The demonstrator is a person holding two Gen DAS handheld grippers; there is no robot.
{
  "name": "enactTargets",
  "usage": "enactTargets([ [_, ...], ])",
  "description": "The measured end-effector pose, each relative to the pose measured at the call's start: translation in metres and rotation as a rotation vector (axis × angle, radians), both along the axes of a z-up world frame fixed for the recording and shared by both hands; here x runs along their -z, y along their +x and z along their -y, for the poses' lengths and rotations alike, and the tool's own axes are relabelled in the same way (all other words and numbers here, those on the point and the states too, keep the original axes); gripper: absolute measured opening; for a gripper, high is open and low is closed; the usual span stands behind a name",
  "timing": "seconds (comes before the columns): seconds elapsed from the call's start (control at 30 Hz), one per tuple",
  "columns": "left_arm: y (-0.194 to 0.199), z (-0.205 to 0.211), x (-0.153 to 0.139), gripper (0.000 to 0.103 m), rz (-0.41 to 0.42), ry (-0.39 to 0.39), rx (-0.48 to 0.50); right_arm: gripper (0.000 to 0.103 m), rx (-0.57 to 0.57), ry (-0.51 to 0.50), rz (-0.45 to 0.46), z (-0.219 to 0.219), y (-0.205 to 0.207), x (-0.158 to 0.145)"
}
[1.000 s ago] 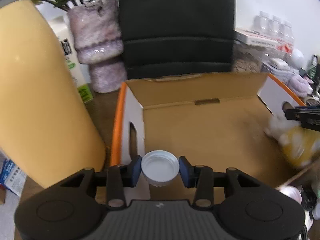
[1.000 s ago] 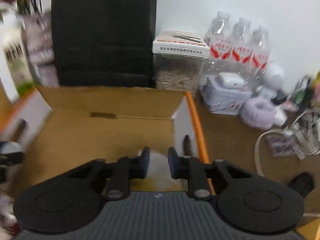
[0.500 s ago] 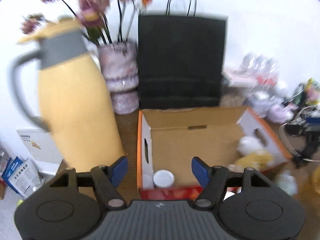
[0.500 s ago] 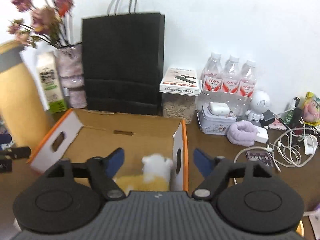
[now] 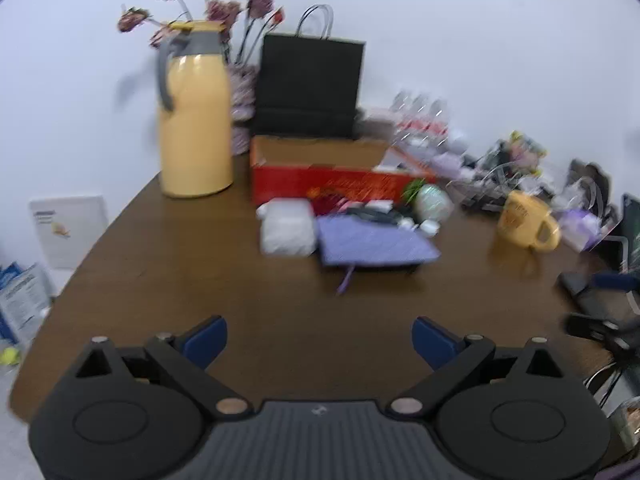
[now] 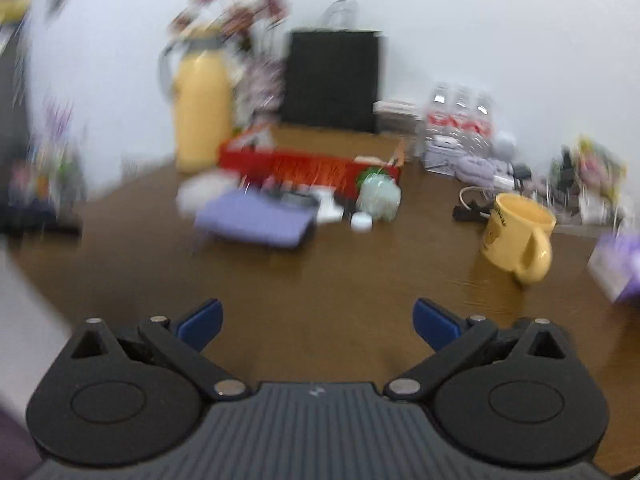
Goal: Organize objects
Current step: 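Withdraw both tools from the box back over the table, then grasp a white bottle cap with right while left grasps the black cable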
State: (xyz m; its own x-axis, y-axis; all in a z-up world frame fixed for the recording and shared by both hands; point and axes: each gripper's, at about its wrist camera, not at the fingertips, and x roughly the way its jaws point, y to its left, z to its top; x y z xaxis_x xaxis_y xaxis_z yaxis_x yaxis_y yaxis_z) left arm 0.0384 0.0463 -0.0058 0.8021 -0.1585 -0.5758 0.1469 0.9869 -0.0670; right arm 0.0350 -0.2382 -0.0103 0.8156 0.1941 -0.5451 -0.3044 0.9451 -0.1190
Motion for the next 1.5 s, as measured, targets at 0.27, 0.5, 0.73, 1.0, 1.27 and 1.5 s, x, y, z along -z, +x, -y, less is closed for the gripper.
enactTargets([
  [0.27,0.024,0.014,-0.022,0.099,0.101,0.007,-0.015,0.102,0.012,0.020,0.027,-0.010,0.022,-0.010],
  [0.5,0.091,0.035,-0.002,0.081,0.113,0.039,0.087,0.077,0.068,0.107,0.026,-0.003,0.080,0.002],
  [0.73,0.216,0.052,0.023,0.063,0.071,0.086,0.063,0.047,0.069,0.138,0.036,-0.012,0.174,0.013],
  [1.0,0.299,0.043,0.048,0.042,-0.022,0.127,0.127,0.047,0.024,0.187,-0.035,-0.040,0.290,0.037],
  [1.27,0.319,0.039,0.048,0.001,-0.098,0.136,0.237,0.015,0.028,0.151,-0.099,-0.059,0.332,0.075],
  [1.5,0.290,0.025,0.003,0.000,0.069,0.010,0.135,0.011,0.058,0.202,-0.009,-0.046,0.310,0.054],
])
